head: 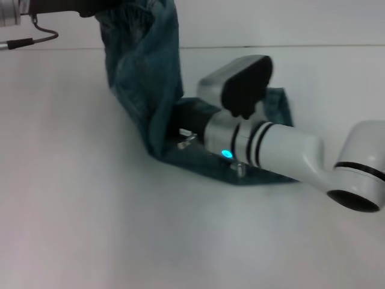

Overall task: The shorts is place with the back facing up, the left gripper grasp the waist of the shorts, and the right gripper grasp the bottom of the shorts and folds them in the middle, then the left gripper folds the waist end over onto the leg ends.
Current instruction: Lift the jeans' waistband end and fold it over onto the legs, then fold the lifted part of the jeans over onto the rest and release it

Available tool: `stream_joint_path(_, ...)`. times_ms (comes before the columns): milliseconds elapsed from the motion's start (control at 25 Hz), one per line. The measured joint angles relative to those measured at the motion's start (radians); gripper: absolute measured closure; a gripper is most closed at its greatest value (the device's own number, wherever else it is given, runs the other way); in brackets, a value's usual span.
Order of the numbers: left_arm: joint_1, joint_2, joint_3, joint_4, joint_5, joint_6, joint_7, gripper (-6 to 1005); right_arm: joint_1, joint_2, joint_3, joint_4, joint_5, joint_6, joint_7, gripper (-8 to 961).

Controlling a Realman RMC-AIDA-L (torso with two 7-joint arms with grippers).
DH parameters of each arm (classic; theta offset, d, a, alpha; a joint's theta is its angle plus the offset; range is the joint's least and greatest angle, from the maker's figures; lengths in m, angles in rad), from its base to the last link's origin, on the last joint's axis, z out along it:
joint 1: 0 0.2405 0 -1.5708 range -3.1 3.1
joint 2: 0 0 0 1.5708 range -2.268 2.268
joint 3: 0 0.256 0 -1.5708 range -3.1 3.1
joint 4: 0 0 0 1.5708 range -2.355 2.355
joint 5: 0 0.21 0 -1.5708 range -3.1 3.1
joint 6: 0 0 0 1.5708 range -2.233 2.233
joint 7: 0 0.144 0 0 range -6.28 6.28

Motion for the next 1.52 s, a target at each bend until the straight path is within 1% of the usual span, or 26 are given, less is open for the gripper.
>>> stream_joint_path(80, 0.0, 0.0, 0.005, -0.002, 0.0, -0.003, 0.0, 843, 0.008, -0.005, 0.06, 0.016, -0.102, 0.017, 0.043, 954)
stream_joint_path(280, 0.0, 0.002, 0.006, -0.007, 0.0, -0.007, 0.0, 844, 0.037, -0.002, 0.168, 0.014, -0.356, 0.038, 0.168, 954)
stream_joint_path(400, 0.006, 0.004, 0.006, -0.008, 0.0, -0.012, 0.004, 845, 0.04, -0.004, 0.202, 0.019, -0.423, 0.061, 0.178, 955)
stream_joint_path(480, 0.013, 0.005, 0.006, -0.008, 0.003, -0.016, 0.006, 845, 0.024, -0.01, 0.204, 0.01, -0.436, 0.06, 0.189, 955)
stream_joint_path(640, 0.033, 0.006, 0.006, -0.01, 0.0, -0.017, 0.01, 846, -0.05, -0.019, 0.206, -0.053, -0.478, 0.008, 0.236, 955)
stream_joint_path(720, 0.043, 0.001, 0.006, -0.01, -0.001, -0.017, 0.012, 847, -0.112, -0.019, 0.215, -0.128, -0.488, -0.062, 0.277, 955)
stream_joint_path(760, 0.049, -0.007, 0.008, -0.012, -0.001, -0.016, 0.021, 845, -0.14, -0.019, 0.226, -0.164, -0.485, -0.095, 0.284, 955)
stream_joint_path(800, 0.052, -0.011, 0.011, -0.015, -0.001, -0.015, 0.028, 844, -0.2, -0.019, 0.278, -0.242, -0.471, -0.172, 0.288, 955)
stream_joint_path(840, 0.052, -0.011, 0.011, -0.015, -0.001, -0.015, 0.028, 842, -0.2, -0.019, 0.278, -0.242, -0.471, -0.172, 0.288, 955)
stream_joint_path(920, 0.056, -0.021, 0.016, -0.021, -0.001, -0.016, 0.044, 839, -0.262, -0.024, 0.364, -0.321, -0.432, -0.267, 0.281, 955)
stream_joint_path(1040, 0.059, -0.05, 0.022, -0.024, -0.007, -0.016, 0.082, 834, -0.321, -0.034, 0.435, -0.406, -0.337, -0.416, 0.286, 955)
stream_joint_path(1080, 0.059, -0.066, 0.024, -0.025, -0.013, -0.016, 0.104, 832, -0.336, -0.036, 0.447, -0.428, -0.298, -0.461, 0.288, 955)
stream_joint_path(1120, 0.058, -0.077, 0.026, -0.025, -0.017, -0.017, 0.121, 831, -0.348, -0.037, 0.454, -0.443, -0.262, -0.496, 0.289, 955)
stream_joint_path(1200, 0.055, -0.113, 0.034, -0.031, -0.022, -0.019, 0.176, 828, -0.369, -0.041, 0.458, -0.455, -0.186, -0.537, 0.294, 955)
stream_joint_path(1240, 0.054, -0.124, 0.036, -0.035, -0.022, -0.025, 0.197, 826, -0.383, -0.045, 0.459, -0.456, -0.136, -0.555, 0.311, 955)
stream_joint_path(1320, 0.053, -0.156, 0.048, -0.058, -0.024, -0.052, 0.254, 823, -0.388, -0.046, 0.459, -0.457, -0.124, -0.56, 0.322, 955)
stream_joint_path(1360, 0.052, -0.166, 0.059, -0.078, -0.026, -0.071, 0.282, 821, -0.391, -0.047, 0.459, -0.457, -0.119, -0.562, 0.33, 955)
stream_joint_path(1440, 0.045, -0.172, 0.091, -0.144, -0.038, -0.114, 0.339, 818, -0.394, -0.046, 0.46, -0.458, -0.116, -0.561, 0.335, 955)
stream_joint_path(1520, 0.034, -0.171, 0.123, -0.215, -0.054, -0.151, 0.392, 815, -0.395, -0.042, 0.459, -0.458, -0.116, -0.559, 0.336, 954)
